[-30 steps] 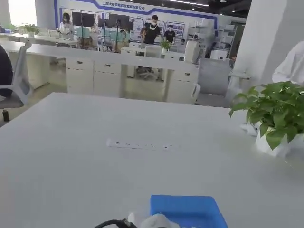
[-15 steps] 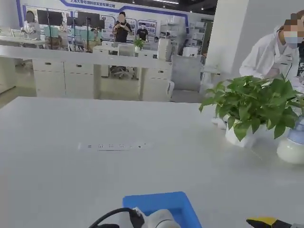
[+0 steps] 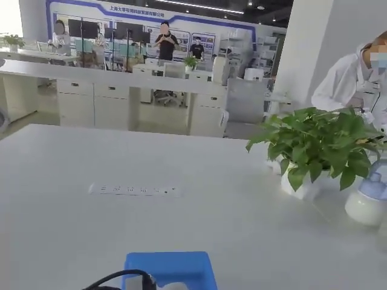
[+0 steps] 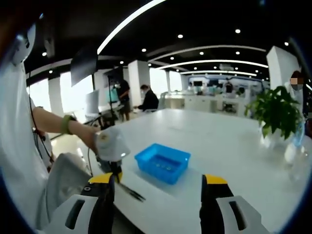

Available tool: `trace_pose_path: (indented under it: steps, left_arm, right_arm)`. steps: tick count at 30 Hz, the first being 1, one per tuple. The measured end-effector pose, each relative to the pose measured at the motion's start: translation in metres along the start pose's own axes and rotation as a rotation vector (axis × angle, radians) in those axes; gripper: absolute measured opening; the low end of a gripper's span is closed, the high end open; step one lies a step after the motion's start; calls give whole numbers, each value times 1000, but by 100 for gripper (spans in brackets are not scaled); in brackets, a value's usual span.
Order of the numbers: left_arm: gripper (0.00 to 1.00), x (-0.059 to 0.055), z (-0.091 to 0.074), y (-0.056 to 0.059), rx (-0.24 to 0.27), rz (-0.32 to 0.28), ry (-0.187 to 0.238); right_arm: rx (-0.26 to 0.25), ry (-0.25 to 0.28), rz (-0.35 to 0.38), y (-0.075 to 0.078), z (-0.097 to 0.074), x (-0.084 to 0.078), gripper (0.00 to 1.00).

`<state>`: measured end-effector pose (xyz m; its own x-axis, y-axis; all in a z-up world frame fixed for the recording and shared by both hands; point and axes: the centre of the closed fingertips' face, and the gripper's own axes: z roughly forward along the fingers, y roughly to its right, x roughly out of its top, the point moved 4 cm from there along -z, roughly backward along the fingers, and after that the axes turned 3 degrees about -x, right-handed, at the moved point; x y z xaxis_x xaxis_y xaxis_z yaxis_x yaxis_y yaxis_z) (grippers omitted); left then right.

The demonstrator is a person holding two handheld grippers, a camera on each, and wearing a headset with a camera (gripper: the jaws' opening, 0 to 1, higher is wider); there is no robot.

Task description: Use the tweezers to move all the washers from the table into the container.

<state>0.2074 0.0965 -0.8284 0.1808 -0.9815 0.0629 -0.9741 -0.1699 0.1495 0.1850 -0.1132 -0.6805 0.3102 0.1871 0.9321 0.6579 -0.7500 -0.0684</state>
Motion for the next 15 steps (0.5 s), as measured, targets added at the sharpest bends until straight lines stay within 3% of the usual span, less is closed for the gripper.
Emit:
trace_pose_path:
  steps: [4, 7, 9, 11, 14, 15]
  left_arm:
    - [0, 0, 0, 0, -1, 4, -35]
    - [0, 0, -1, 1, 0, -29, -33]
    - [0, 0, -2, -1, 1, -62, -3]
    - [8, -2, -5, -1, 23, -124, 40]
    - [15, -6, -13, -2, 57, -166, 109]
    - [16, -8, -17, -1, 71, -197, 157]
  right_arm:
    - [21, 15, 16, 4, -4, -3, 72]
    - [42, 20, 23, 5, -7, -5, 71]
    - [56, 21, 14, 6, -6, -6, 72]
    - [64, 19, 4, 8, -5, -6, 73]
    - [75, 28, -9, 11, -3, -4, 72]
    - [87, 38, -27, 10, -2, -2, 72]
